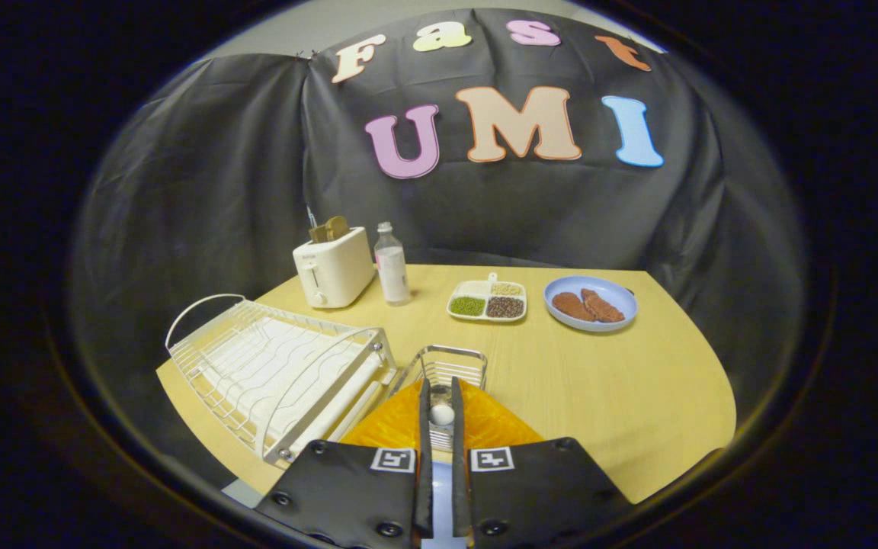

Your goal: Take the plate from the dish rack, then take the spoon from the basket and place it into the plate.

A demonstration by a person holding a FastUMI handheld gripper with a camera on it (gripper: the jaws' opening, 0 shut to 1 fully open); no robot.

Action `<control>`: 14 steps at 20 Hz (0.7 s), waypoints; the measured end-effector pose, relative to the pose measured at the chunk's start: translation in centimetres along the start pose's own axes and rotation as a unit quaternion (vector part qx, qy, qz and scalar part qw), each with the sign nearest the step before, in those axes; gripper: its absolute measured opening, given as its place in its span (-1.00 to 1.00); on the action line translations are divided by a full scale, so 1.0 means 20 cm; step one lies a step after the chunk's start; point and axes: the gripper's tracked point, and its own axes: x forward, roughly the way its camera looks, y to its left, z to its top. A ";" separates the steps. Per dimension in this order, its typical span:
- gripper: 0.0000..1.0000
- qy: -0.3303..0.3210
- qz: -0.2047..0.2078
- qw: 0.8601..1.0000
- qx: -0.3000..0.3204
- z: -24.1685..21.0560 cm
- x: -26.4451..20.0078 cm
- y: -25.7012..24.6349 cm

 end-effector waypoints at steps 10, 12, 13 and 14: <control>-0.75 -0.035 -0.037 0.999 -0.007 0.21 -0.17 0.00; -0.76 -0.044 -0.046 0.998 -0.002 0.24 -0.23 -0.01; -0.76 -0.048 -0.051 0.998 0.001 0.26 -0.26 -0.02; -0.76 -0.052 -0.055 0.997 0.004 0.27 -0.30 -0.02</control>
